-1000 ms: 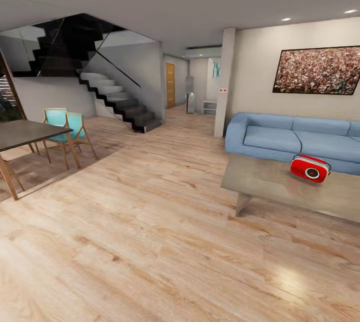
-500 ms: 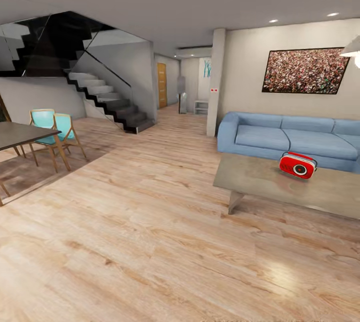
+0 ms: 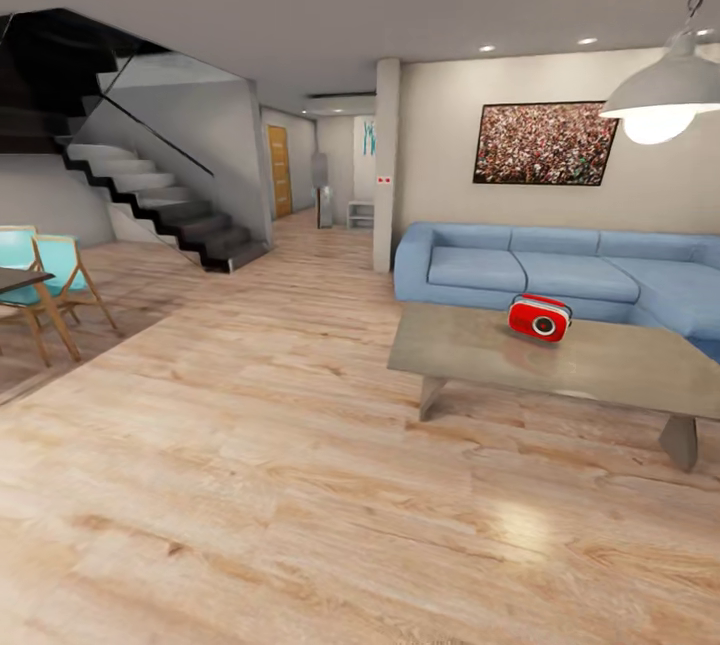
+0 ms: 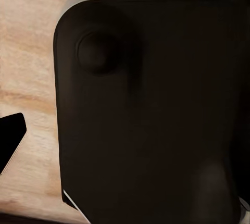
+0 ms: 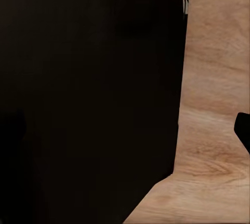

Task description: Turn on the radio receiver that's on the table in the living room.

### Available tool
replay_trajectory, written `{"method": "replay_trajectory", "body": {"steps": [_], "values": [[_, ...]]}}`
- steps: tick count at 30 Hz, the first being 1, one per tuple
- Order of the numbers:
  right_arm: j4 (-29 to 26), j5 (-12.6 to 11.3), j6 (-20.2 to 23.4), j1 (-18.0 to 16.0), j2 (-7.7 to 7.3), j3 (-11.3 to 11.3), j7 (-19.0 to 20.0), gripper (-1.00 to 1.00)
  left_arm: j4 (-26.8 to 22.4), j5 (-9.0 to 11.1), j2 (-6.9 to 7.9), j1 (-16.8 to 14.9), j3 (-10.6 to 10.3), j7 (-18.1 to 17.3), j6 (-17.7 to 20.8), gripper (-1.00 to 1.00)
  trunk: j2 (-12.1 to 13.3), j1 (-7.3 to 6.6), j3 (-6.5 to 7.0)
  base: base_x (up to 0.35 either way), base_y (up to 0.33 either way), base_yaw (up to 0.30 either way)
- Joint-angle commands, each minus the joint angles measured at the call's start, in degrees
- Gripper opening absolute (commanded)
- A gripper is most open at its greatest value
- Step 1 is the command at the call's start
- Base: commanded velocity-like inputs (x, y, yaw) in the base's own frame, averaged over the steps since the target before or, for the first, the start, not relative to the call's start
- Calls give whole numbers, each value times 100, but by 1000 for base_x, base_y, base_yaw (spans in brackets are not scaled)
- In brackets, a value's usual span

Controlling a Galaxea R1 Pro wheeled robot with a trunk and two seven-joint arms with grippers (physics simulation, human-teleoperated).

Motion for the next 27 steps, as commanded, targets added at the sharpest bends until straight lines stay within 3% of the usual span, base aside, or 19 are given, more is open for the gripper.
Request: {"method": "replay_trajectory", "body": {"steps": [1,27], "values": [[0,0,0,0,0,0,0,100,0,0,0,0,0,0,0,100,0,0,0,0,0,-282],[0,0,0,0,1,-1,0,100,0,0,-1,-3,7,0,13,100,0,0,0,0,0,-282]]}}
